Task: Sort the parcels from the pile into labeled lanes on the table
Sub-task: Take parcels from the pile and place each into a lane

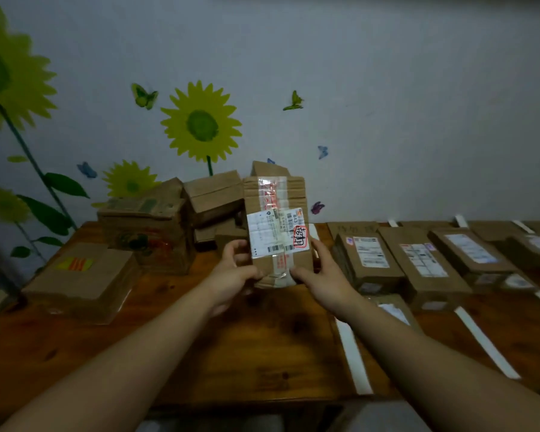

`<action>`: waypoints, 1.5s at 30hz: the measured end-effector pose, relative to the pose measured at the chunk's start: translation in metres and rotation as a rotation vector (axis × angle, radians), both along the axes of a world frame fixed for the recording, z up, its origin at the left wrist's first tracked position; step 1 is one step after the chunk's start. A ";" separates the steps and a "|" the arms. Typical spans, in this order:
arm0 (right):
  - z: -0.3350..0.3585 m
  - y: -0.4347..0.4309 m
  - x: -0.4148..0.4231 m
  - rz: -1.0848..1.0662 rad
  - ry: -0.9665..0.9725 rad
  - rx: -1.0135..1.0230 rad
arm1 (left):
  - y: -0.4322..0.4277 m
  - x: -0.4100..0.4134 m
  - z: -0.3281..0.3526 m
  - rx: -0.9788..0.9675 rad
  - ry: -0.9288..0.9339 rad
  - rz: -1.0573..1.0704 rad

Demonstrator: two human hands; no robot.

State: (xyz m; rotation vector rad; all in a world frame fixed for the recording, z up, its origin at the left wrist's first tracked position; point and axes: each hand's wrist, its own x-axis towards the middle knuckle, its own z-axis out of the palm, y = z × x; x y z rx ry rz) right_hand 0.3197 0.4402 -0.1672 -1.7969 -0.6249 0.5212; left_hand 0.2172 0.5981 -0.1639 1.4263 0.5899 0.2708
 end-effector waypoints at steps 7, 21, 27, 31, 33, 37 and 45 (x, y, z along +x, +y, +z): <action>0.017 -0.171 0.037 -0.193 0.010 0.067 | -0.153 0.070 0.016 0.006 0.030 -0.230; -0.002 -0.404 0.108 -0.645 0.212 0.095 | -0.323 0.174 0.004 -0.072 0.053 -0.276; -0.020 -0.407 0.141 -0.582 0.186 -0.023 | -0.324 0.229 -0.005 -0.038 0.076 -0.233; -0.025 -0.402 0.172 -0.544 0.148 -0.092 | -0.318 0.255 -0.016 -0.068 0.174 -0.357; -0.032 -0.399 0.185 -0.519 0.126 -0.136 | -0.317 0.260 -0.024 -0.071 0.188 -0.371; -0.060 -0.391 0.204 -0.390 0.185 -0.219 | -0.320 0.257 -0.049 -0.012 0.284 -0.297; -0.118 -0.388 0.242 -0.119 0.140 -0.296 | -0.357 0.244 -0.099 0.423 0.356 -0.039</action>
